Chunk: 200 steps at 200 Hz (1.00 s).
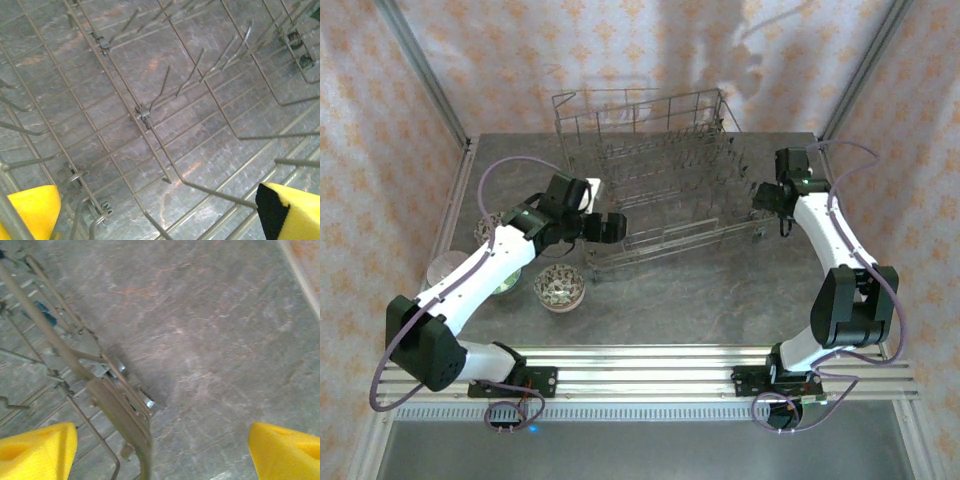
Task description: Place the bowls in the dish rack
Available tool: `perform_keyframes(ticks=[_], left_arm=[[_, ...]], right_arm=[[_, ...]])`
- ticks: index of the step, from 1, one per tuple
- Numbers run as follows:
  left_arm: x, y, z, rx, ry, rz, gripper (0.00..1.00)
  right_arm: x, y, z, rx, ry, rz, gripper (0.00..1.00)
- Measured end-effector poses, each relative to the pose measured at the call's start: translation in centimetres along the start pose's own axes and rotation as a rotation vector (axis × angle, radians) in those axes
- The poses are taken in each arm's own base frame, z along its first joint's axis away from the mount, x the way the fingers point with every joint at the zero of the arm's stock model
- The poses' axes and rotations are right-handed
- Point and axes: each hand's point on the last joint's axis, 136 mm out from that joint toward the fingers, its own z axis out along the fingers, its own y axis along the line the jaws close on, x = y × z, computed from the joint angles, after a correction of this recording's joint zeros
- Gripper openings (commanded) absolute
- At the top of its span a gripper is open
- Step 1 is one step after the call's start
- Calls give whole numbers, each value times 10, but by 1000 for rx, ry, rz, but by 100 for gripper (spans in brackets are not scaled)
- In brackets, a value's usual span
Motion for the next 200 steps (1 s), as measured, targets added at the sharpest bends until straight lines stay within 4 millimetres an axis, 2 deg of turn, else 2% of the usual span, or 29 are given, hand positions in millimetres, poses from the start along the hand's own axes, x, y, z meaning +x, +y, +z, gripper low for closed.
perform_keyframes(ticks=[27, 48, 65, 79, 100, 129, 165, 200], left_arm=[[12, -28, 4, 34, 32, 40, 99], [20, -48, 5, 64, 63, 56, 99], [22, -59, 3, 81, 76, 68, 99], [21, -62, -1, 80, 80, 74, 99], [15, -58, -10, 53, 54, 80, 99], [-3, -50, -32, 46, -19, 67, 99], [-35, -15, -55, -11, -122, 1, 99], [-63, 13, -56, -43, -158, -61, 99]], right_arm=[[-13, -22, -3, 28, -4, 47, 97], [-30, -36, -15, 38, -29, 74, 100], [-41, -38, -24, 31, -50, 75, 100], [-42, -35, -29, 15, -53, 71, 99], [-36, -34, -36, -10, -43, 71, 99], [-18, -32, -48, -56, -28, 70, 99], [7, -27, -52, -111, 19, 69, 99], [24, -21, -48, -151, 65, 76, 99]])
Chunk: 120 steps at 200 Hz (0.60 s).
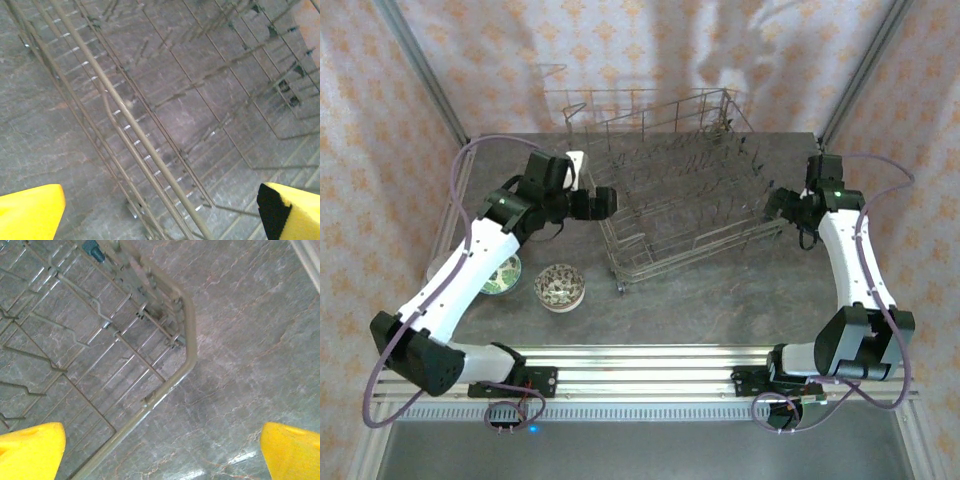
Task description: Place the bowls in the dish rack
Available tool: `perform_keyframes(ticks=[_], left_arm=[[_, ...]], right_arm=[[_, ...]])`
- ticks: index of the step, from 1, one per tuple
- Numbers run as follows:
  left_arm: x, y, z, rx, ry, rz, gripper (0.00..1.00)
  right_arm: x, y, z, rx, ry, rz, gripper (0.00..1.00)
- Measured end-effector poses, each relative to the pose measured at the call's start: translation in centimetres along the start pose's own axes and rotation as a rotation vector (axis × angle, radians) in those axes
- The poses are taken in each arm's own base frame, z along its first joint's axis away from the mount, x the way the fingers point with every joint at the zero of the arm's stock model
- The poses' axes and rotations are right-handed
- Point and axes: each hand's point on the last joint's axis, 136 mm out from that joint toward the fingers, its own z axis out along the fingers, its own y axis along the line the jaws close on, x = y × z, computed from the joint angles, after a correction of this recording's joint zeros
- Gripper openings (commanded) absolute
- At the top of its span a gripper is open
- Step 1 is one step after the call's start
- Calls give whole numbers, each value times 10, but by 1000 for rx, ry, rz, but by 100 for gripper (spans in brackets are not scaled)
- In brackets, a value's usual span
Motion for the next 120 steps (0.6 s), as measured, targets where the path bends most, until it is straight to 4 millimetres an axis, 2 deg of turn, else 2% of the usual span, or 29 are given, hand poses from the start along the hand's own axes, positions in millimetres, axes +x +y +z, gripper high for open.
perform_keyframes(ticks=[25, 48, 82, 120], left_arm=[[-21, 12, 21, -2, 0, -33, 99], [-30, 8, 44, 23, 29, -39, 99], [-23, -4, 75, 102, 104, -47, 99], [-13, -15, 79, 138, 134, -35, 99]], right_arm=[[9, 5, 2, -23, 25, -1, 99], [12, 10, 2, -48, 33, 3, 99], [13, 15, 2, -76, 41, 8, 99], [9, 29, 15, -141, 82, 33, 100]])
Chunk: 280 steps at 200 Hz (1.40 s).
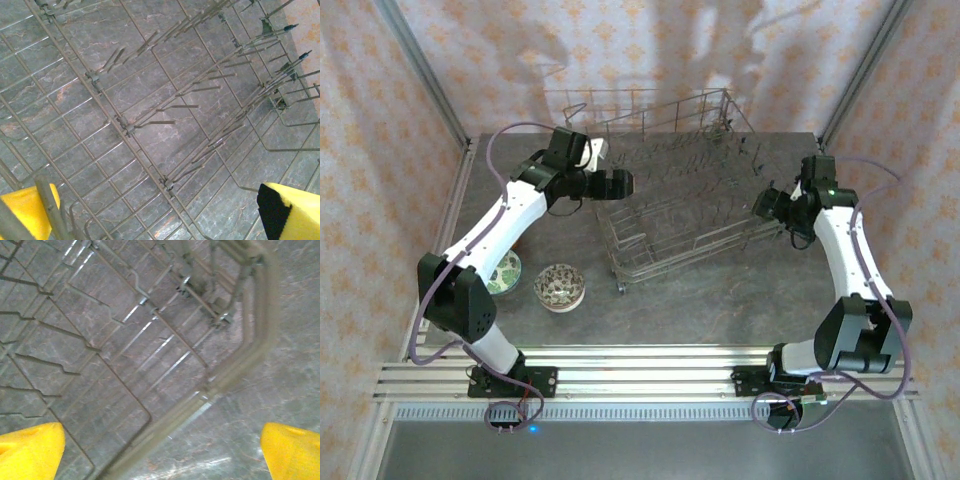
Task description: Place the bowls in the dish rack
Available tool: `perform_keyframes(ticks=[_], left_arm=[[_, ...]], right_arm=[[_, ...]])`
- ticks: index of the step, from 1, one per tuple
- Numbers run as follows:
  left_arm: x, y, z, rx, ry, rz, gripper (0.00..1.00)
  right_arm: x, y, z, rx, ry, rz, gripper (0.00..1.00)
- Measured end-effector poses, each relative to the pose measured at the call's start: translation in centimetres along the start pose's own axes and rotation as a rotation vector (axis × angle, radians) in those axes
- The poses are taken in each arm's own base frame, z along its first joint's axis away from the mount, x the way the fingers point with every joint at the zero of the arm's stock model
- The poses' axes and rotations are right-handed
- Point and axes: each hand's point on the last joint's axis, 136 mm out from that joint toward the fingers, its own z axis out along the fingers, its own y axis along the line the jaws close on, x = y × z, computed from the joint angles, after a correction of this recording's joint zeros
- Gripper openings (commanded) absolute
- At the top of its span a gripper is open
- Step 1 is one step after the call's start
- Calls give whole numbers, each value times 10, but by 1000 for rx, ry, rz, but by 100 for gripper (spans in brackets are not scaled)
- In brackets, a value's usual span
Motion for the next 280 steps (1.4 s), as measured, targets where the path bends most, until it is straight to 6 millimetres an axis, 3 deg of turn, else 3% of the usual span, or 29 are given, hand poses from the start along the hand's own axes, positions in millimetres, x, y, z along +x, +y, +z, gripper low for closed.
perform_keyframes(ticks=[42, 116, 150, 174, 203, 235, 280], left_arm=[[26, -17, 11, 11, 57, 37, 99], [78, -93, 25, 136, 143, 114, 99], [95, -121, 32, 180, 163, 114, 99], [101, -132, 37, 191, 169, 114, 99], [100, -131, 36, 170, 155, 113, 99], [88, -120, 16, 85, 104, 149, 99], [60, -106, -58, 42, -42, 161, 99]], right_arm=[[-17, 5, 11, -35, 7, 45, 100], [-59, -38, -8, 38, -92, 153, 99], [-64, -52, -19, 132, -116, 140, 99], [-64, -60, -26, 186, -133, 130, 99], [-64, -63, -41, 217, -158, 110, 100], [-65, -59, -62, 206, -197, 84, 99], [-62, -50, -68, 182, -203, 52, 97]])
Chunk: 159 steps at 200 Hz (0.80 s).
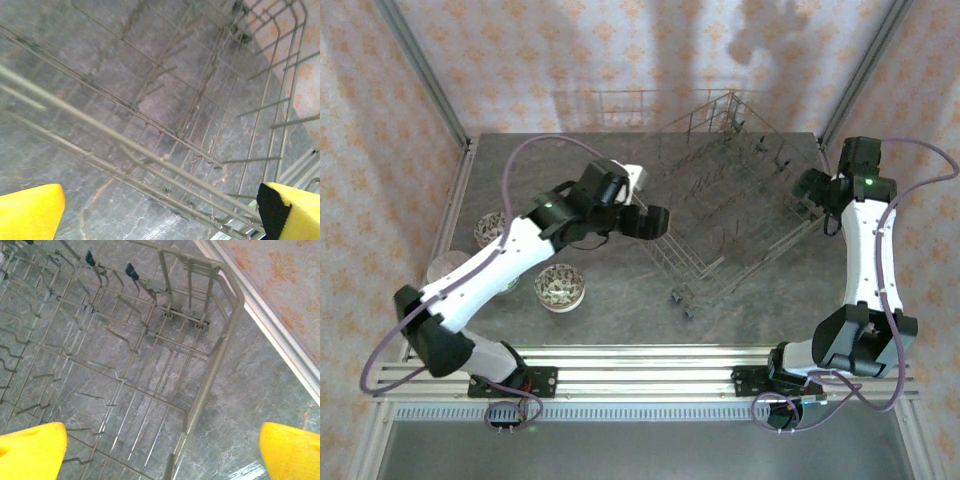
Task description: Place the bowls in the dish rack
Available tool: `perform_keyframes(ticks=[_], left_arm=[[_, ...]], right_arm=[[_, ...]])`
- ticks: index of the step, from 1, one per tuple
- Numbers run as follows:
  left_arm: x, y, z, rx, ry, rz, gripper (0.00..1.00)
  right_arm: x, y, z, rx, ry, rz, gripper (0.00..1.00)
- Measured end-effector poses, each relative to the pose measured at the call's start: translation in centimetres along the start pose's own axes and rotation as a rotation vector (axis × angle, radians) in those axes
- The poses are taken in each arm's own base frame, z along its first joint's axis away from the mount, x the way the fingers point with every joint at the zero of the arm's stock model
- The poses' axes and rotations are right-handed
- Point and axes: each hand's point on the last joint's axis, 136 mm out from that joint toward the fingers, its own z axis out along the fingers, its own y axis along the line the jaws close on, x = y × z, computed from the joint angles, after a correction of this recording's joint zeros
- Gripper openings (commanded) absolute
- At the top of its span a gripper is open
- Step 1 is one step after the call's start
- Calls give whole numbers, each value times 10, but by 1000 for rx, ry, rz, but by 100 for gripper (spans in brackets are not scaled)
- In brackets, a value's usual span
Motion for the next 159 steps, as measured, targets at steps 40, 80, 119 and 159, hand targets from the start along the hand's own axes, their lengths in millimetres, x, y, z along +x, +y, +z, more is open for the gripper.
perform_keyframes(ticks=[40, 80, 119, 159], left_arm=[[-5, 71, -57, -187, -81, -105, 99], [52, 170, -97, -521, -16, -311, 99], [121, 197, -109, -627, 80, -419, 99], [191, 220, -89, -702, 240, -520, 93]], right_arm=[[10, 24, -3, -44, 27, -76, 95], [17, 42, -5, -75, 36, -125, 95], [23, 50, 6, -77, 72, -147, 95], [28, 55, 13, -78, 94, -161, 95]])
